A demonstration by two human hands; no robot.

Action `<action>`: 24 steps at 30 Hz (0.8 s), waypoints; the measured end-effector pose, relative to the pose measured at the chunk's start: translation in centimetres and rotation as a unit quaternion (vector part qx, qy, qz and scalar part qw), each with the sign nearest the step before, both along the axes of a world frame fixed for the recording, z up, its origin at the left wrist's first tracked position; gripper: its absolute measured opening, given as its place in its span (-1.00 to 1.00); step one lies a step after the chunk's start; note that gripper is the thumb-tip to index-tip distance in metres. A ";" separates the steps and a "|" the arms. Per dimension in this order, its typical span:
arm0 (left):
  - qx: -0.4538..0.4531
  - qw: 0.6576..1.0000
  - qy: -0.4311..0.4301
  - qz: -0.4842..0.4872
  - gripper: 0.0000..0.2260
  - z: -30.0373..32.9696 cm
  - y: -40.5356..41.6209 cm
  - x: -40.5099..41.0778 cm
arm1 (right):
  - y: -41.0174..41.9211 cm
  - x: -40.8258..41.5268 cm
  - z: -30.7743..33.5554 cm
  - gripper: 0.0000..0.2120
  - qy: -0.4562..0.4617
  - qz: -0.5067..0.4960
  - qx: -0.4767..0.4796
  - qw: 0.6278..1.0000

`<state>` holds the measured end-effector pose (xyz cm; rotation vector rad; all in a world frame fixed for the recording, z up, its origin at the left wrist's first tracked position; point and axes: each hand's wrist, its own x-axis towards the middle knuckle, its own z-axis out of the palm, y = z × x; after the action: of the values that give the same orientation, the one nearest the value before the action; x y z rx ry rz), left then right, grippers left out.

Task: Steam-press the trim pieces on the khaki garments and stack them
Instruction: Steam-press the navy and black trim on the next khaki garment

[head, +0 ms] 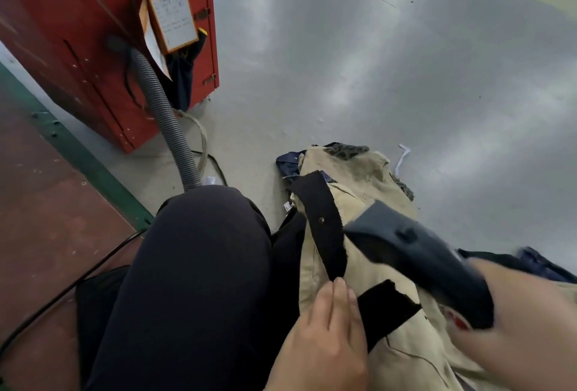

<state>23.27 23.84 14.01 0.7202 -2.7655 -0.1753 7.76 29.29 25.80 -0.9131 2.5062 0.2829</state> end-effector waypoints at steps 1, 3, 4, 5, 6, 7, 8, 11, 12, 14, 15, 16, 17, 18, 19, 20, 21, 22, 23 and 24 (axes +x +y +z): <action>0.001 1.000 0.006 -0.003 -0.58 0.0 0.1 0.0 | 0.2 0.3 -0.1 -0.75 -0.025 -0.003 -0.005 1.000; 0.014 1.000 0.022 -0.006 -0.67 -0.2 0.3 -0.1 | 0.4 0.9 -0.6 -0.88 -0.039 0.034 0.031 0.998; 0.023 0.999 0.025 -0.008 -0.70 -0.3 0.4 -0.1 | 0.4 1.2 -0.3 -0.87 -0.029 0.049 0.064 0.996; 0.028 0.999 0.025 -0.009 -0.71 -0.3 0.4 -0.1 | 0.1 1.4 -0.4 -0.83 -0.009 0.046 0.087 0.995; 0.028 0.999 0.026 -0.009 -0.71 -0.5 0.4 -0.1 | -0.6 1.4 -0.2 -0.82 0.002 0.061 0.103 0.993; 0.027 0.999 0.026 -0.006 -0.70 -0.6 0.4 -0.1 | -1.2 1.5 -0.2 -0.84 0.012 0.070 0.112 0.991; 0.024 0.999 0.026 -0.003 -0.68 -0.6 0.2 -0.2 | -2.2 1.0 -0.4 -0.86 0.024 0.070 0.100 0.992; 0.012 1.000 0.011 -0.005 -0.65 -0.5 0.1 -0.3 | -5.1 0.2 -0.8 -0.90 0.029 0.077 0.056 0.995; 0.008 1.000 0.000 -0.007 -0.61 -0.4 0.0 -0.2 | -6.1 -0.2 -1.0 -0.90 0.028 0.077 0.030 0.996; -0.007 1.000 -0.014 -0.003 -0.52 -0.2 0.0 -0.1 | -8.1 -0.9 -1.4 -0.91 0.021 0.071 -0.018 0.997; -0.010 1.000 -0.013 0.001 -0.51 -0.2 0.0 0.0 | -9.1 -1.2 -1.7 -0.93 0.009 0.059 -0.033 0.998; -0.010 1.000 -0.007 0.002 -0.50 -0.2 0.1 0.0 | -10.1 -1.7 -2.0 -0.95 -0.004 0.047 -0.044 0.998; -0.006 1.000 -0.009 -0.001 -0.51 -0.3 0.1 0.0 | -10.9 -2.0 -2.2 -0.95 -0.011 0.038 -0.057 0.998; -0.004 1.000 -0.008 -0.004 -0.51 -0.3 0.2 0.1 | -11.3 -2.5 -2.4 -0.94 -0.016 0.026 -0.075 0.997; 0.007 1.000 -0.011 -0.010 -0.53 -0.3 0.1 0.2 | -11.4 -3.0 -2.6 -0.92 -0.017 0.016 -0.093 0.995; 0.030 0.999 -0.010 -0.018 -0.58 -0.3 0.0 0.2 | -11.2 -3.5 -2.6 -0.90 -0.020 0.003 -0.111 0.994; 0.051 0.998 -0.006 -0.028 -0.69 0.0 -0.2 0.4 | -10.6 -4.1 -2.5 -0.90 -0.025 -0.017 -0.123 0.992; 0.082 0.996 0.000 -0.036 -0.80 0.4 -0.6 0.7 | -9.6 -4.6 -2.4 -0.91 -0.033 -0.040 -0.131 0.990; 0.128 0.991 -0.009 -0.039 -0.75 1.0 -1.1 0.8 | -8.5 -5.0 -2.1 -0.90 -0.042 -0.064 -0.136 0.988; 0.179 0.982 -0.041 -0.046 -0.59 1.4 -1.3 0.8 | -7.1 -5.2 -1.9 -0.87 -0.051 -0.086 -0.140 0.985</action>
<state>24.07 22.55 15.44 0.6933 -2.8797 -0.6906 2.52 22.15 23.88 -0.7847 2.5475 -0.1716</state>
